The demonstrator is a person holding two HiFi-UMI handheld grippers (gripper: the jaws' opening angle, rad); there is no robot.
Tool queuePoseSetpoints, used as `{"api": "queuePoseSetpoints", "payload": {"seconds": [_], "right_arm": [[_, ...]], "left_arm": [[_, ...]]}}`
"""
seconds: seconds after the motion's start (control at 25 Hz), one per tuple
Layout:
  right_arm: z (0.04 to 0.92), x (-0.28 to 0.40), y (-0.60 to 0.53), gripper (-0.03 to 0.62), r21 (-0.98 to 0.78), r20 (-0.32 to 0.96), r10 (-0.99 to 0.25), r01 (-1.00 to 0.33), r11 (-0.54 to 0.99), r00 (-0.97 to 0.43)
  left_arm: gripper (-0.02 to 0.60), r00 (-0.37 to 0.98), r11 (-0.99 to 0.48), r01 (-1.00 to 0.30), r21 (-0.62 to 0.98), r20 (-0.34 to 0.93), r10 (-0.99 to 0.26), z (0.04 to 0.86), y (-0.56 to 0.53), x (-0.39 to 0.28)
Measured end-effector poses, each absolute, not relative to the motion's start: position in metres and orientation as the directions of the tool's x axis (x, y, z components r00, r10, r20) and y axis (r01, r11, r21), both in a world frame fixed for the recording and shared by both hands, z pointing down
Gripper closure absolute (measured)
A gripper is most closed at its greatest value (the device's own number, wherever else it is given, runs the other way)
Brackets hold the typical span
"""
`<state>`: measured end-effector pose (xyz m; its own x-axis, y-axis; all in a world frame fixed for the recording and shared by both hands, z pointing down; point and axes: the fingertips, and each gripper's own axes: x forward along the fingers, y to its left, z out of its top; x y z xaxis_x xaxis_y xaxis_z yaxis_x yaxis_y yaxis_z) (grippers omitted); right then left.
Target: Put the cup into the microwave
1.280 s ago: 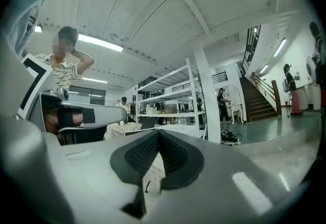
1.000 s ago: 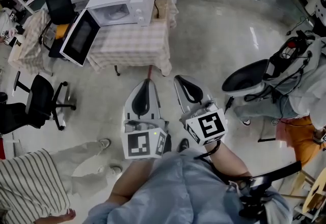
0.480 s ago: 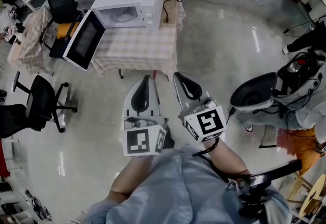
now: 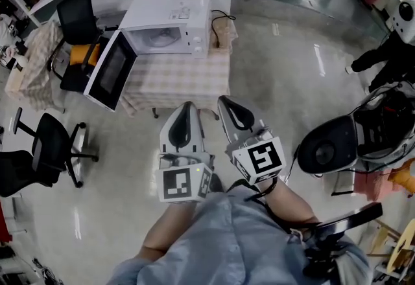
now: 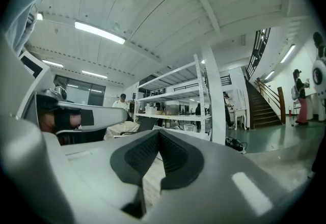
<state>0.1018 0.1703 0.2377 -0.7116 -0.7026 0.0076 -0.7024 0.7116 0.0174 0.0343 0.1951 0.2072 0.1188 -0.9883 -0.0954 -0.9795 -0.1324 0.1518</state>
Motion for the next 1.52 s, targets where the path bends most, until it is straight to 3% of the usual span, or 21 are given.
{"api": "queuePoseSetpoints", "payload": {"seconds": [0.76, 1.52], "right_arm": [[0.243, 0.087, 0.111, 0.594, 0.017, 0.008, -0.712, -0.712, 0.702, -0.702], [0.256, 0.088, -0.038, 0.594, -0.050, 0.026, -0.695, -0.695, 0.717, -0.719]], "left_arm": [[0.575, 0.120, -0.132, -0.981, 0.141, -0.090, -0.989, 0.210, 0.139, 0.017], [0.575, 0.090, -0.092, -0.989, 0.114, -0.025, -0.996, 0.218, -0.007, 0.022]]}}
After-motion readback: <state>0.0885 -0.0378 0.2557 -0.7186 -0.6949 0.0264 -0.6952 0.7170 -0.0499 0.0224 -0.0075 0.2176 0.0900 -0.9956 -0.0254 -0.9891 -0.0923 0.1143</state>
